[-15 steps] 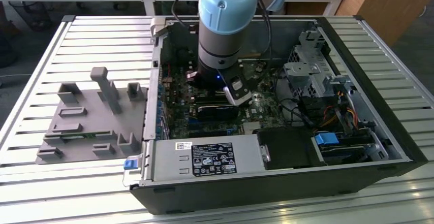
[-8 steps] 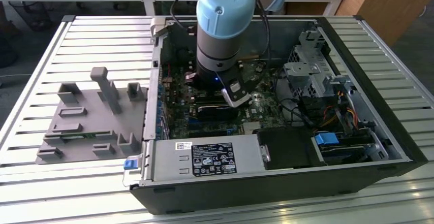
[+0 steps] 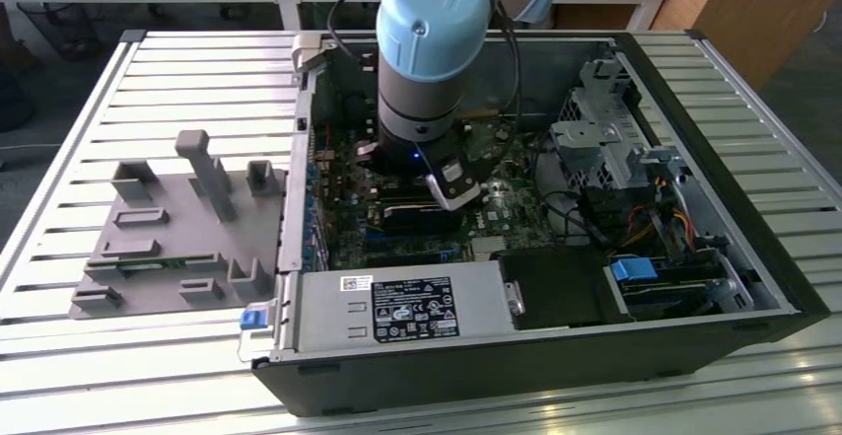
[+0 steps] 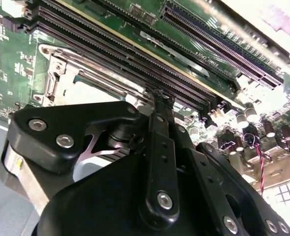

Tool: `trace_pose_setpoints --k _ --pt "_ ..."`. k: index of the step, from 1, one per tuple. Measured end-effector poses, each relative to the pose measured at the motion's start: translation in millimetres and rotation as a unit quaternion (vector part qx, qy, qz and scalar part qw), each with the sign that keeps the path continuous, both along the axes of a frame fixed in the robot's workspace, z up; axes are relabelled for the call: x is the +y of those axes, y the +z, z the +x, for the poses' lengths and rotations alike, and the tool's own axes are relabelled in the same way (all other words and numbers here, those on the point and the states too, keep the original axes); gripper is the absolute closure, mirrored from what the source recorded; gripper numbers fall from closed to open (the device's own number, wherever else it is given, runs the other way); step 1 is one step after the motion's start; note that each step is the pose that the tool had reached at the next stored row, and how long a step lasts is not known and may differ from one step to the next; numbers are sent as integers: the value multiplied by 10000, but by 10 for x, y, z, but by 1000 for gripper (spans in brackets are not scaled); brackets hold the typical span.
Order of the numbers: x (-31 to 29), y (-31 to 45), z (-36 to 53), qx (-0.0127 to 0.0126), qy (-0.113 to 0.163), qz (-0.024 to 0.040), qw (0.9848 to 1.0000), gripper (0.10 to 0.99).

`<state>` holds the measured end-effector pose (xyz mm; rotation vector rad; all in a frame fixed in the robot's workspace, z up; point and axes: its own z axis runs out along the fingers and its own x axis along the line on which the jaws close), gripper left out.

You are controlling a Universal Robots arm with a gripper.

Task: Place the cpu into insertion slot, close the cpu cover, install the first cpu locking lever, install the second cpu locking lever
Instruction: 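Install the second cpu locking lever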

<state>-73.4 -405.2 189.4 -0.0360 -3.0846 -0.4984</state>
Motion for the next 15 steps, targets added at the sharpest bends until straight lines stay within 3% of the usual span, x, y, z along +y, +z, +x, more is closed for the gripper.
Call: trace_pose_setpoints --k 9,15 --pt "2 -19 -15 0 0 52 10000 980" --pt "2 34 -16 0 0 65 10000 980"
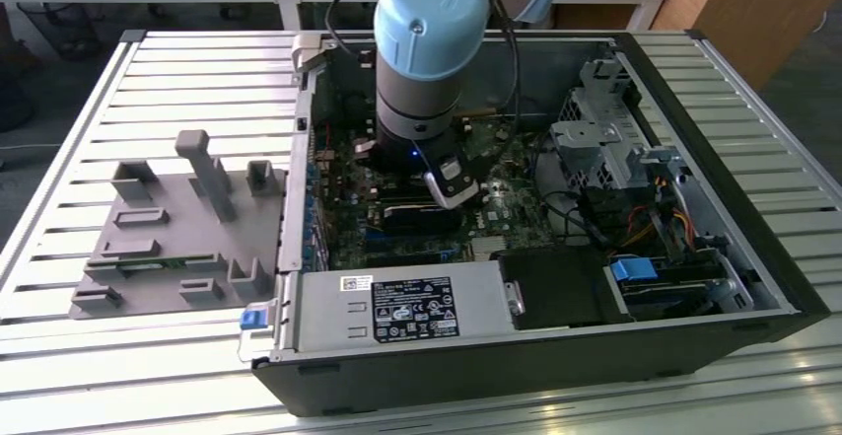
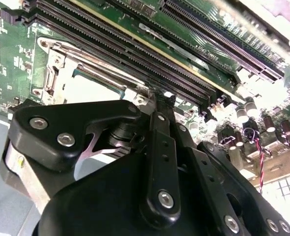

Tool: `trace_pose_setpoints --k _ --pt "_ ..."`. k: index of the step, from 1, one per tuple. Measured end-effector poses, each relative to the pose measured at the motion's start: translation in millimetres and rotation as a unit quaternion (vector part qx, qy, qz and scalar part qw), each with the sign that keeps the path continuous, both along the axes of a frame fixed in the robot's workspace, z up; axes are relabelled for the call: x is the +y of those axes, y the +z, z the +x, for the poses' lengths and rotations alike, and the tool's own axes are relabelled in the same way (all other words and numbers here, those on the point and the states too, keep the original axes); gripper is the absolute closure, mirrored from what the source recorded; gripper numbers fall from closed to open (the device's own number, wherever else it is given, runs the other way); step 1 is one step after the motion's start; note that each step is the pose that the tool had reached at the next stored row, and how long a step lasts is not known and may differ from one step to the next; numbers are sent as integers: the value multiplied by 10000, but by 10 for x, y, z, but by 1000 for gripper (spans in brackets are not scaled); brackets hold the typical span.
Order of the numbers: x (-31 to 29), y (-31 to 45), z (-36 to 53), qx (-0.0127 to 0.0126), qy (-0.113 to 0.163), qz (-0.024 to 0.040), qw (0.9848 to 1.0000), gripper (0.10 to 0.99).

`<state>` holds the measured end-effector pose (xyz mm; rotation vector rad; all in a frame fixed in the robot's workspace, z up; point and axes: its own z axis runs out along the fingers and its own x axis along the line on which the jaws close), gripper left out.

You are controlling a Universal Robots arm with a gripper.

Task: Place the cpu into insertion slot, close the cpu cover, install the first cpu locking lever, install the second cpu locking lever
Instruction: 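Install the second cpu locking lever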

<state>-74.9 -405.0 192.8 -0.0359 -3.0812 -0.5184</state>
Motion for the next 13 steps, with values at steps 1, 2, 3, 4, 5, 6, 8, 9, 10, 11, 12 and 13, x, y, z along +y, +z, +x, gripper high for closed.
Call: trace_pose_setpoints --k 1,2,3,4,5,6,8,9,10,11,12,13 --pt "0 12 0 0 0 1 10000 980" --pt "0 27 0 0 0 2 10000 980" --pt "0 42 0 0 0 3 10000 980" --pt "0 58 0 0 0 4 10000 980" --pt "0 73 0 0 0 4 10000 980" --pt "0 93 0 0 0 5 10000 980" --pt "0 134 0 0 0 5 10000 980" --pt "0 153 0 0 0 5 10000 980" --pt "0 172 0 0 0 5 10000 980" --pt "0 191 0 0 0 5 10000 980" --pt "0 211 0 0 0 5 10000 980" --pt "0 230 0 0 0 5 10000 980"
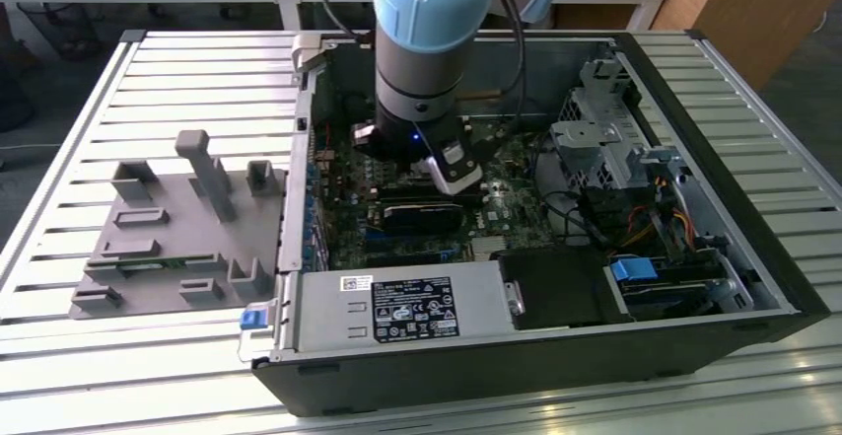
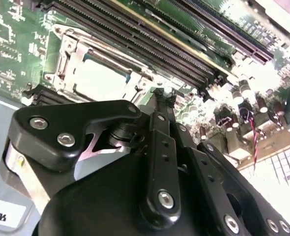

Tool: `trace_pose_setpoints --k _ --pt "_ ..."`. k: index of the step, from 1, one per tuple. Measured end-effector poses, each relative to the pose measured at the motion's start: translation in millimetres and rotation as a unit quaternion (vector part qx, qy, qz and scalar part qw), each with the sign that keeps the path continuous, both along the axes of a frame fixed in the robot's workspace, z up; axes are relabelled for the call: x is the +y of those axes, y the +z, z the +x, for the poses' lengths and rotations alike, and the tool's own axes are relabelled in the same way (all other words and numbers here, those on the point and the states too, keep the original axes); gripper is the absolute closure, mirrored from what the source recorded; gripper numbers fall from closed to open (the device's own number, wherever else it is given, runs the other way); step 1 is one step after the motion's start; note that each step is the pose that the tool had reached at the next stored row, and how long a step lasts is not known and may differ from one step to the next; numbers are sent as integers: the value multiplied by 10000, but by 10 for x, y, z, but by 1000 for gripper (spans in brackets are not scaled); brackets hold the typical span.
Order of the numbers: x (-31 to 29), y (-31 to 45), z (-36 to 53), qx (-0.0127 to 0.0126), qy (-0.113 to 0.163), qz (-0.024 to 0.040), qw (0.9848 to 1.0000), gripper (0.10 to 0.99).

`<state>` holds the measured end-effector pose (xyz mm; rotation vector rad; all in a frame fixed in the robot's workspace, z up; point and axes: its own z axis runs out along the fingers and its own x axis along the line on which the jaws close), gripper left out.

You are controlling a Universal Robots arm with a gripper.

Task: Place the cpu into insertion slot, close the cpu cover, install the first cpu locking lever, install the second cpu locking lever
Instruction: 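Install the second cpu locking lever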

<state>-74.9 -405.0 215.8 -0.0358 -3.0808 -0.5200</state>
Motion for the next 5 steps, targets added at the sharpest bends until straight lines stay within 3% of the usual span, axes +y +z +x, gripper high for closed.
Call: trace_pose_setpoints --k 5 --pt "0 58 0 0 0 4 10000 980"
